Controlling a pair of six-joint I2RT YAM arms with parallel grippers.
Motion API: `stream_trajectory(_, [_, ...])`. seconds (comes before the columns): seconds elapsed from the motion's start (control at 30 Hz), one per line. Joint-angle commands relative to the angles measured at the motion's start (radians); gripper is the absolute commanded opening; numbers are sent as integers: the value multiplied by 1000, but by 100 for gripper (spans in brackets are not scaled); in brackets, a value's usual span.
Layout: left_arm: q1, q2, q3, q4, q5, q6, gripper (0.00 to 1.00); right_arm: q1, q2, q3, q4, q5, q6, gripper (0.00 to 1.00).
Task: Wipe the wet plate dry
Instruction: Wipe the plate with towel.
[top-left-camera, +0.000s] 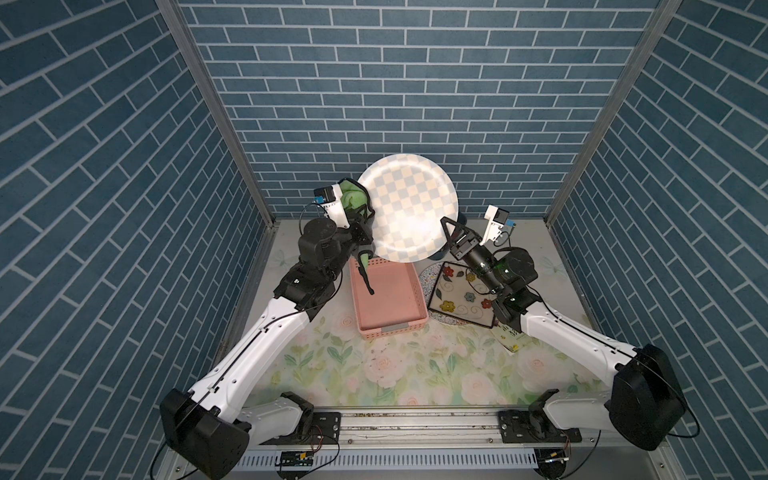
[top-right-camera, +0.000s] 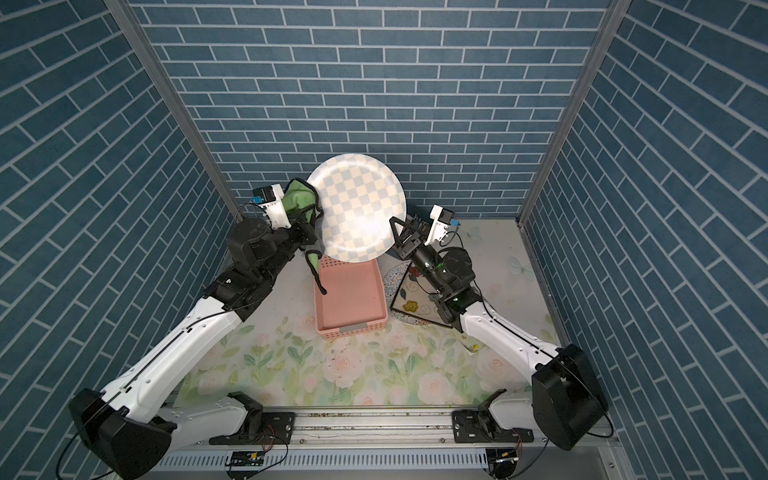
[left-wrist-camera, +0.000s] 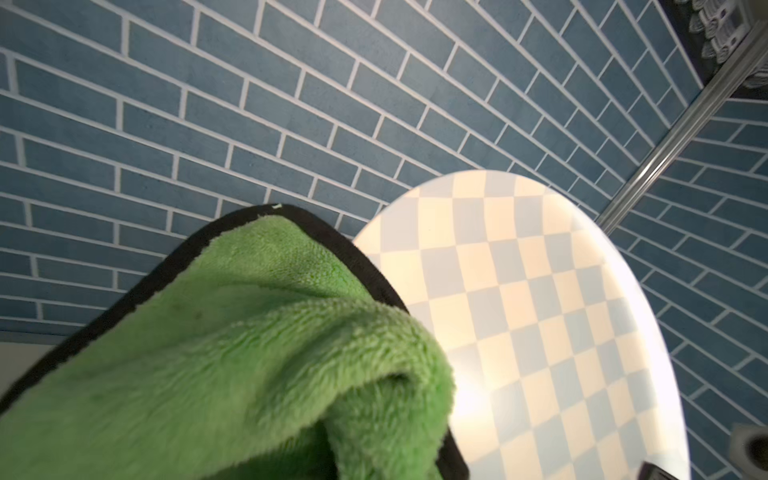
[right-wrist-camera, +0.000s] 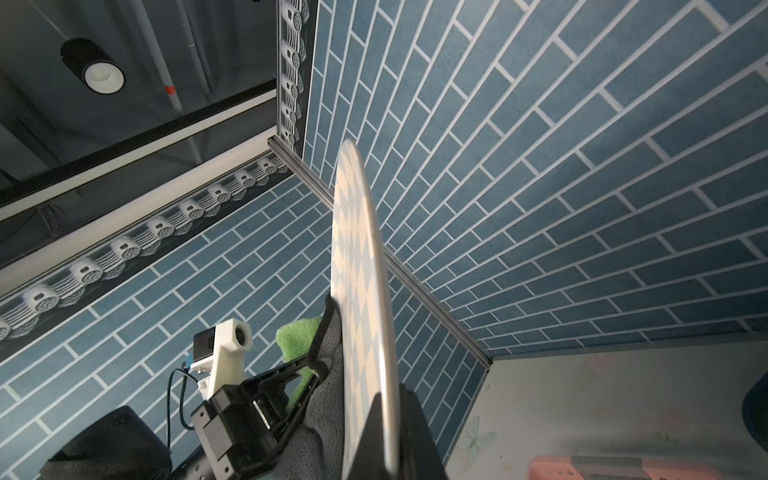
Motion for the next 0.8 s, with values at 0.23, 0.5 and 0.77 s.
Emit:
stream_trajectory(0.23, [-14, 194, 192, -142, 366, 116, 0, 195, 93, 82, 165, -167, -23, 0])
stream_trajectory(0.5, [-58, 142, 37, -197, 314, 134, 0, -18, -50, 79, 135, -152, -2, 0])
stream_trajectory(0.77, [17, 106, -26, -176, 366, 50, 0, 54, -20, 104, 90, -214, -34, 0])
